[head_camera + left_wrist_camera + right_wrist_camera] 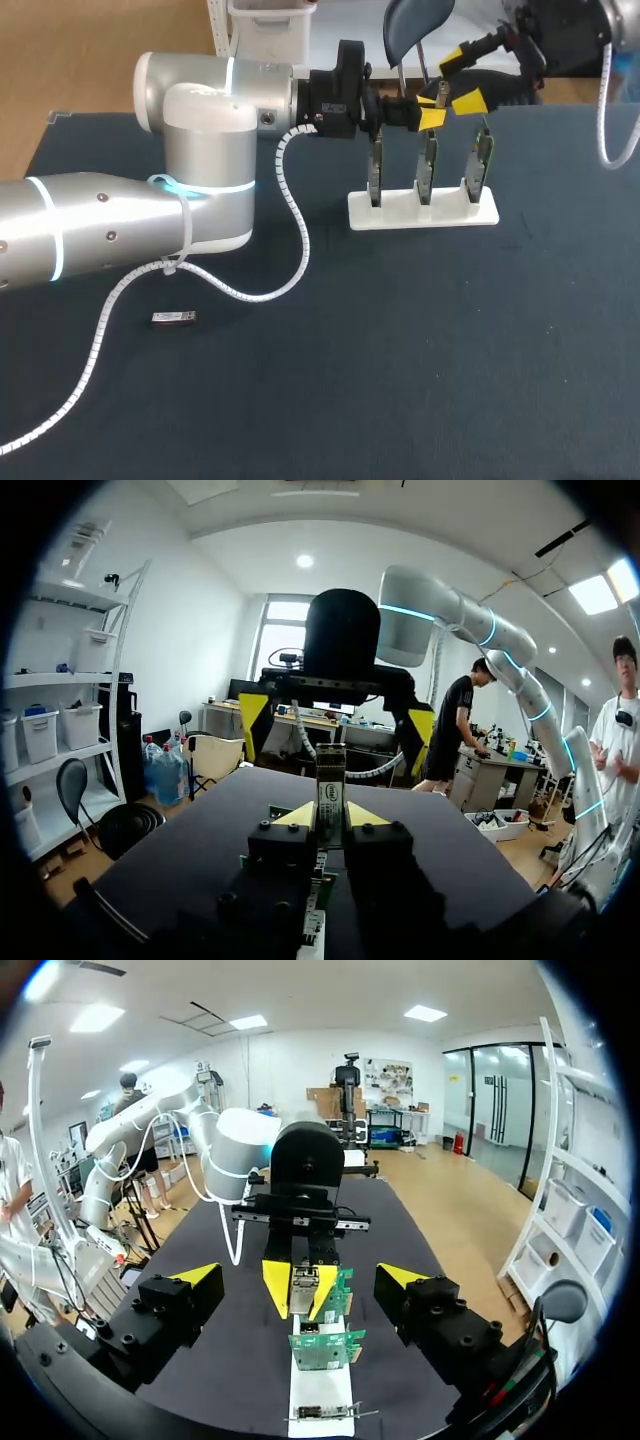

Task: Pick up the optical module with the left hand, and insert it into the network port with the right hand.

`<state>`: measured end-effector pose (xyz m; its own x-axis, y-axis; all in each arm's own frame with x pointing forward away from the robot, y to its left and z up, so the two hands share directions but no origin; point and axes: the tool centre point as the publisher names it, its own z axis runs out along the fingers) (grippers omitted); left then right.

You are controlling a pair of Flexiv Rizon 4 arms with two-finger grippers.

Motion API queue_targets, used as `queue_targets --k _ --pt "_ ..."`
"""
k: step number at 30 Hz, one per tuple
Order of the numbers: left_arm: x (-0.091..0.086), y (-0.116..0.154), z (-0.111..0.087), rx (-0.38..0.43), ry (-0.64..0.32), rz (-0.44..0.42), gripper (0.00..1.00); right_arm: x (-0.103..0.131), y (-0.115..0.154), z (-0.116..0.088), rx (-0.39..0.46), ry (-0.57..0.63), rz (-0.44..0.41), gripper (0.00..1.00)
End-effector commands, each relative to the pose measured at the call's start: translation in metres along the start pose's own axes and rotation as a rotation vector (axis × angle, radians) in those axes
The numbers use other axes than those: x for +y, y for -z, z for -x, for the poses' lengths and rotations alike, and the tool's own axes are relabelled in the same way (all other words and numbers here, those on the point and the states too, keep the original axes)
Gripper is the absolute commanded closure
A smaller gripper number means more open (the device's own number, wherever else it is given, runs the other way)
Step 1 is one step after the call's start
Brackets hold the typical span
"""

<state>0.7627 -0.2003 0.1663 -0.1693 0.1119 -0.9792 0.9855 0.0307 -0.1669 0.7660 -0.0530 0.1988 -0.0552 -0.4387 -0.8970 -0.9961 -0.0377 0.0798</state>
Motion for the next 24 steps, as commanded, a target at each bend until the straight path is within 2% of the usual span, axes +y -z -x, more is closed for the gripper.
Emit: queue_targets --k 1,16,17,18,19,20,24 --pt "0.0018 -0.0008 0.0005 0.003 0.001 -0.002 1.00 -0.0048 -0.0036 -0.0016 -0.004 -0.001 0.011 0.00" --pt "0.0018 -0.0008 0.0005 0.003 0.001 -0.002 1.00 -0.0049 -0.0086 -0.0009 0.000 0.000 0.013 0.00" --pt "0.0018 -0.0008 0.0005 0.003 0.001 -0.002 1.00 -0.0049 -0.0087 -0.0008 0.000 0.001 0.013 0.12" --pt "0.0018 -0.0008 0.0005 0.003 0.001 -0.002 1.00 -0.0050 -0.0087 -0.0008 0.000 0.002 0.013 0.52" --pt "0.0018 -0.0008 0.0005 0.003 0.001 -0.002 1.00 -0.0050 -0.0092 -0.0009 0.002 0.003 0.014 0.84" --pt "0.0018 -0.0008 0.0005 0.003 0.001 -0.002 1.00 -0.0048 -0.0098 -0.0010 0.006 0.005 0.014 1.00" --pt "0.0018 -0.0008 0.0005 0.003 0.001 -0.002 1.00 -0.0036 -0.0114 -0.0017 0.009 0.005 0.015 1.00"
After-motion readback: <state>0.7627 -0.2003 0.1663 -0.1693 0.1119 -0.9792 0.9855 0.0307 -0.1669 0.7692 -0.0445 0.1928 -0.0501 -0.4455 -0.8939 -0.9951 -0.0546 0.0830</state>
